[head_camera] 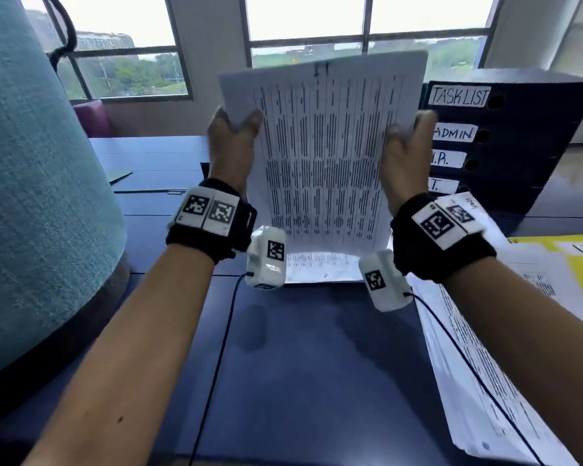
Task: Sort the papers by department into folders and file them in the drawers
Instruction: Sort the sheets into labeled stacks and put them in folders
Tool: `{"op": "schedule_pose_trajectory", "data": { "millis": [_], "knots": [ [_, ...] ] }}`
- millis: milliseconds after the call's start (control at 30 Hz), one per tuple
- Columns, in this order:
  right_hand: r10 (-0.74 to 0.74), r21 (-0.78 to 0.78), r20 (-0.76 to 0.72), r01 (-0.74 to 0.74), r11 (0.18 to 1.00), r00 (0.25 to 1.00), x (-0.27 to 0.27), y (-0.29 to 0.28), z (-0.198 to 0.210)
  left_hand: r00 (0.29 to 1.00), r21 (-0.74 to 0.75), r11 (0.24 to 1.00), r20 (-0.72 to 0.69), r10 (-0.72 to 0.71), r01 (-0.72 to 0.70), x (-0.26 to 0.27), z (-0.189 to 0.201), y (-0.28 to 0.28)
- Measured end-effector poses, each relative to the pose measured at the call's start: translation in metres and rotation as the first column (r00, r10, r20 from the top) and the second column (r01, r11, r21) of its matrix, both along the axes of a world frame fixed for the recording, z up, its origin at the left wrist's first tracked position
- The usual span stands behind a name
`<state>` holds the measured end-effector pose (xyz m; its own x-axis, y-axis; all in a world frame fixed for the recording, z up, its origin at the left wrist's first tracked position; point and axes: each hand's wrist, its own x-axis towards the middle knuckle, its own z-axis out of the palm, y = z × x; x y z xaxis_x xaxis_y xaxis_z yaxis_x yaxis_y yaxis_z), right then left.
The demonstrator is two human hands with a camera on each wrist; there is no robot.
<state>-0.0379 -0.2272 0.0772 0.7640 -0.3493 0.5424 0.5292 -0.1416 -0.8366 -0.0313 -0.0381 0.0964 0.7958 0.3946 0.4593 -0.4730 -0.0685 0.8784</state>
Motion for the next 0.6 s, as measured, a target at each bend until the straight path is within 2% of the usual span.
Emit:
{"op": "schedule_pose_trajectory", "data": {
  "millis": [67, 133, 233, 333, 467, 600],
  "knots": [
    [0.017, 0.054, 0.071, -0.021, 0.998, 0.997, -0.001, -0.001, 0.012, 0.996, -0.016, 0.999, 0.076, -0.048, 0.050, -0.001, 0.011, 0.002],
    [0.063, 0.088, 0.075, -0.069, 0.994, 0.995, 0.000, -0.001, 0.009, 0.994, 0.004, 0.996, 0.069, -0.087, 0.086, -0.003, 0.010, 0.002],
    [0.092, 0.006, -0.089, -0.091, 0.996, 0.992, 0.003, -0.002, -0.017, 0.984, 0.013, 0.987, -0.073, -0.160, 0.161, 0.000, -0.015, 0.003],
    [0.004, -0.112, -0.169, -0.023, 0.993, 0.986, 0.005, -0.001, -0.035, 0.983, 0.003, 0.995, -0.158, -0.095, 0.097, 0.003, -0.031, 0.001],
    [-0.028, -0.099, -0.038, 0.024, 0.995, 0.999, 0.006, 0.002, -0.010, 0.998, -0.008, 1.000, -0.066, 0.022, -0.023, 0.006, -0.010, -0.005],
    [-0.034, 0.013, 0.061, 0.034, 0.999, 0.998, 0.003, 0.002, 0.011, 0.998, -0.040, 0.999, 0.069, -0.002, 0.005, 0.002, 0.012, -0.007]
  ]
}}
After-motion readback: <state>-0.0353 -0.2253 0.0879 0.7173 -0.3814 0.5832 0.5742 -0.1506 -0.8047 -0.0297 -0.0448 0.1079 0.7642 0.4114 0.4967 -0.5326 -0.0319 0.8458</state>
